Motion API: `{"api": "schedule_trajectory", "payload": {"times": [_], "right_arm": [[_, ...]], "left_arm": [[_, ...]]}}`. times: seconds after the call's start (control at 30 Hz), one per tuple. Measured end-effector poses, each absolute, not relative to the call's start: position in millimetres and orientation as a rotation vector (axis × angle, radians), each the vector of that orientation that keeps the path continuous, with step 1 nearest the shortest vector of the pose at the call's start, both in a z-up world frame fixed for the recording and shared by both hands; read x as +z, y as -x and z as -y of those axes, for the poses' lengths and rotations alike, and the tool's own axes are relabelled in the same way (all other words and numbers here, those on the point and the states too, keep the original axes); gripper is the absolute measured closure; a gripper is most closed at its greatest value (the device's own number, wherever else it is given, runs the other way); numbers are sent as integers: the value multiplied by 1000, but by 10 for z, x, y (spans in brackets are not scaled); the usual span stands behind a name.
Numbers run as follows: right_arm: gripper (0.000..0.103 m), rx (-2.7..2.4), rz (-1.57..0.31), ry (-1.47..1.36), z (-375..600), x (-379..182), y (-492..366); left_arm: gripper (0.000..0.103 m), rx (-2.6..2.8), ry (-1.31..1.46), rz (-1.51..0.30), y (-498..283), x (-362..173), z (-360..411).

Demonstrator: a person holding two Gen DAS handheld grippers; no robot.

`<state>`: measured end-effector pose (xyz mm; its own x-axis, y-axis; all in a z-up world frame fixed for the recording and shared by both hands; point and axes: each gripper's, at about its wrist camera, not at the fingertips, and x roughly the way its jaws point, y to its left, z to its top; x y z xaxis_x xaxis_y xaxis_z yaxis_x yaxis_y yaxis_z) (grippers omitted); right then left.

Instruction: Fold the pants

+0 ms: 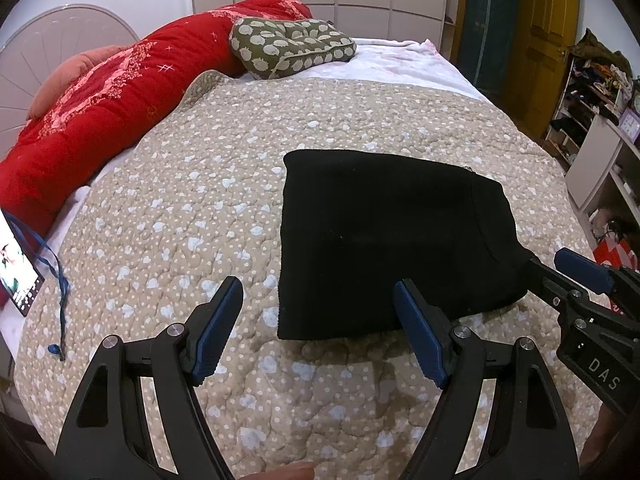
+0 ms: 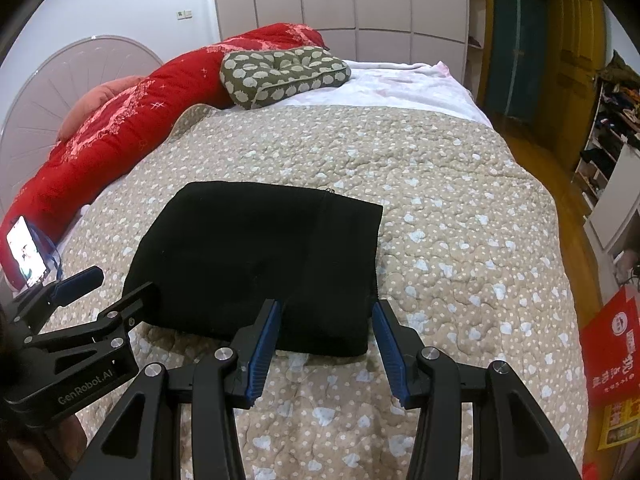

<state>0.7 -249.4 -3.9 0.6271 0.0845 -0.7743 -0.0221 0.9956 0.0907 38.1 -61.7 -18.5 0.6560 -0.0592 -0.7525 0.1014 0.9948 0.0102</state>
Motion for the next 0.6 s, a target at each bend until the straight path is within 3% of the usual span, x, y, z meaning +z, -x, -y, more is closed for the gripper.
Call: {"api": "schedule_trajectory", "payload": {"times": [0.6], "right_arm": [[56,61,-882,-58,2460,16,-2]], "left_arm": [[24,-92,-69,-820,-353,-97,639]]}}
